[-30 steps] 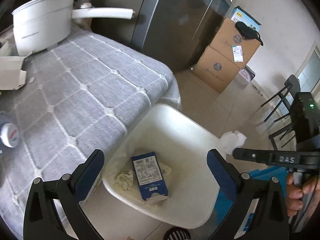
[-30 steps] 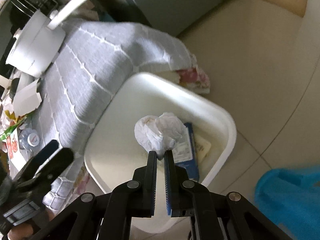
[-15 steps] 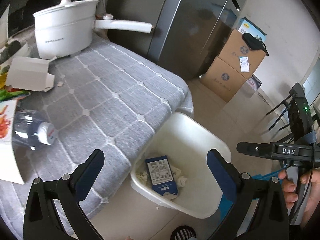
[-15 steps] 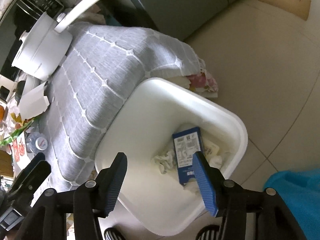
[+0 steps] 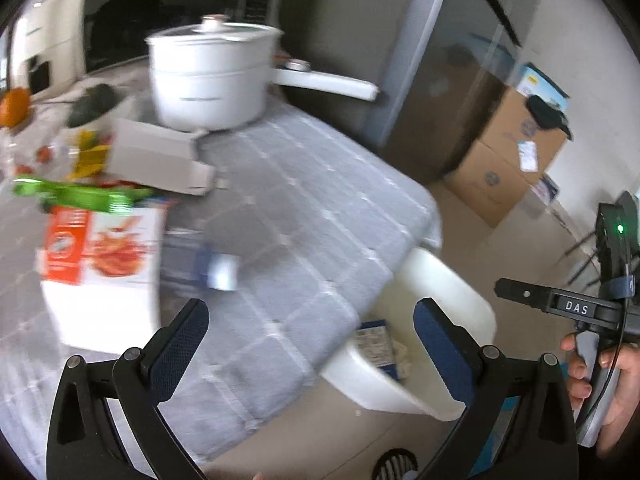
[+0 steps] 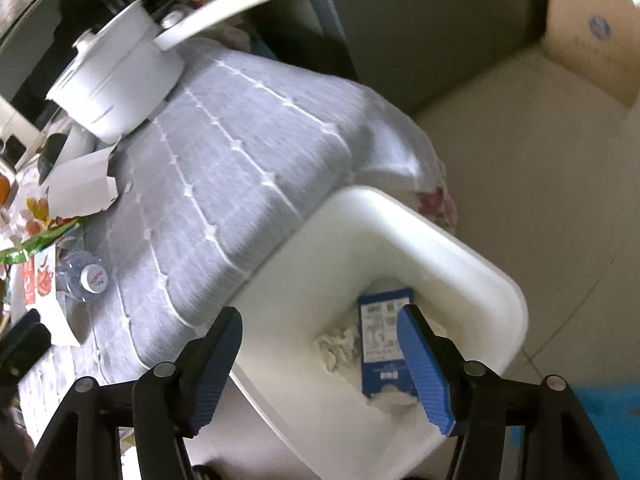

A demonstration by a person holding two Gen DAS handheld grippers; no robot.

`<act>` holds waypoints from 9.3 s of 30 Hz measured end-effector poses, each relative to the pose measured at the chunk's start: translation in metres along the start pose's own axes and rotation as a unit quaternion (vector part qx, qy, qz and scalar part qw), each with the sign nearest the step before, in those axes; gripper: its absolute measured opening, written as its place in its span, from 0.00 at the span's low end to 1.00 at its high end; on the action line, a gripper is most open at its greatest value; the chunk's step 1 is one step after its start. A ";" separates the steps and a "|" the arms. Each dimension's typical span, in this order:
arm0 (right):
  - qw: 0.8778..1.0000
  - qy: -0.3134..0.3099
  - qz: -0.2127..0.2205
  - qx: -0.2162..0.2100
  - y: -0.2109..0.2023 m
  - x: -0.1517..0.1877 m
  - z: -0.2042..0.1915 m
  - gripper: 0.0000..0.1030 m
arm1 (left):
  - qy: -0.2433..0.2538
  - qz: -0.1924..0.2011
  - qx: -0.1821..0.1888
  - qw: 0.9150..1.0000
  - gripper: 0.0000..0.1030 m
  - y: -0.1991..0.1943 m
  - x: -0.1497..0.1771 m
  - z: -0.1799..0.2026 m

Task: Collect trash
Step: 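Grasp the green snack bag with the left gripper, then grasp the orange chip box with the right gripper while the left holds the bag, then open both grippers over the white bin to drop the bag and chip box, then grasp the white printed wrapper with the left gripper, then grasp the clear plastic water bottle with the right gripper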

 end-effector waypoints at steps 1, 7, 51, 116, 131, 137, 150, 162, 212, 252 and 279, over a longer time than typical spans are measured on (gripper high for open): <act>1.000 -0.007 0.003 0.002 0.002 -0.002 -0.005 0.69 | -0.001 0.000 -0.008 1.000 1.00 -0.003 0.000 -0.008; 0.999 -0.030 0.006 -0.018 0.013 -0.007 -0.042 0.70 | -0.042 0.003 -0.081 0.996 1.00 -0.026 -0.007 -0.084; 0.993 -0.116 -0.019 -0.026 0.075 0.003 -0.138 0.73 | -0.225 0.181 -0.059 0.955 0.10 -0.066 -0.068 -0.202; 0.961 -0.068 0.101 -0.250 -0.002 -0.014 -0.235 0.01 | -0.220 0.206 0.036 0.953 0.10 -0.118 -0.050 -0.186; 0.991 -0.022 0.101 -0.084 -0.032 -0.025 -0.056 0.01 | -0.068 0.099 0.128 0.984 0.10 -0.035 -0.034 0.016; 0.997 0.005 0.073 -0.030 -0.036 -0.012 0.000 0.01 | 0.015 0.045 0.139 0.989 0.10 0.004 0.002 0.088; 0.999 0.033 0.034 0.009 -0.028 0.005 0.041 0.01 | 0.091 -0.038 0.115 0.988 0.10 0.075 0.058 0.135; 0.999 0.032 0.016 0.019 -0.022 0.015 0.044 0.02 | 0.068 -0.061 0.098 0.991 0.84 0.081 0.056 0.120; 0.998 -0.052 -0.032 -0.005 0.074 0.003 -0.082 0.69 | 0.019 0.010 -0.120 0.993 0.76 0.020 -0.005 -0.233; 0.958 -0.261 0.006 -0.117 0.102 0.020 -0.276 0.76 | 0.038 0.015 -0.102 0.994 0.81 0.055 -0.001 -0.254; 0.920 -0.347 -0.039 -0.178 0.164 0.055 -0.335 0.65 | 0.000 0.005 -0.071 0.997 0.47 0.074 -0.003 -0.265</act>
Point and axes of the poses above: each gripper's, at about its wrist camera, not at the fingertips, and y roughly the way its jaws point, z to its right, x to its underside, the point moved 10 cm from there along y, roughly the way its jaws point, and after that the axes turned 10 degrees about z, right-handed, at the moved point
